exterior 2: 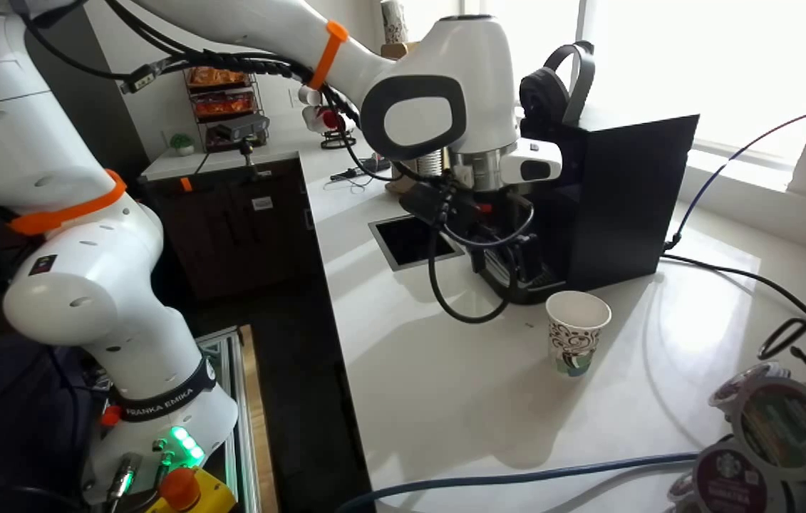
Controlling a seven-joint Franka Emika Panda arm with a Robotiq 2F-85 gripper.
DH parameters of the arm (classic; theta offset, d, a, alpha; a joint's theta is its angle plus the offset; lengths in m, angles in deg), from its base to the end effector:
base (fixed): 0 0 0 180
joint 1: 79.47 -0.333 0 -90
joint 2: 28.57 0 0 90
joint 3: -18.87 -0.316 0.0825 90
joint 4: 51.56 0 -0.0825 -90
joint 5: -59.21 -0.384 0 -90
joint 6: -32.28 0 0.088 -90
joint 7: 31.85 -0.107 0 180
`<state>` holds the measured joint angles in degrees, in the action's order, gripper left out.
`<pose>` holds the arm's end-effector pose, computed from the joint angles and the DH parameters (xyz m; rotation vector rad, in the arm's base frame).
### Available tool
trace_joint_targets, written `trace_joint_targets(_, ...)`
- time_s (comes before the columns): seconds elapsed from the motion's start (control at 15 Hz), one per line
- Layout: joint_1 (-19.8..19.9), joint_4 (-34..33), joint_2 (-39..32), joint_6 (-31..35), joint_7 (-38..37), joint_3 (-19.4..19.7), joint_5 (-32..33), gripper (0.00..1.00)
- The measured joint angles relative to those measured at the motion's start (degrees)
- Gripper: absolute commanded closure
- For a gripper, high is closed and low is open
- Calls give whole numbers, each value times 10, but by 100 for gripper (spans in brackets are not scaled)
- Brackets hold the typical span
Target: Put the cup on the washing machine
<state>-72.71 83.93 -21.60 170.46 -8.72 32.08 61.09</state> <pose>0.4699 -0.1717 0.3897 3.0729 0.1186 0.2397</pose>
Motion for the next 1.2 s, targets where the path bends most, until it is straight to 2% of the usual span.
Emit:
trace_joint_targets(0.2, 3, 55, -1, 147, -20, -2, -27, 0)
trace_joint_targets(0.53, 16, 154, 2, 351, -123, -5, -30, 0)
trace_joint_targets(0.87, 22, 155, 0, 360, -133, -8, -19, 0)
trace_joint_targets(1.0, 65, 156, -13, 382, -201, -23, 44, 0)
trace_joint_targets(1.2, 177, 149, -67, 446, -313, -51, 176, 0)
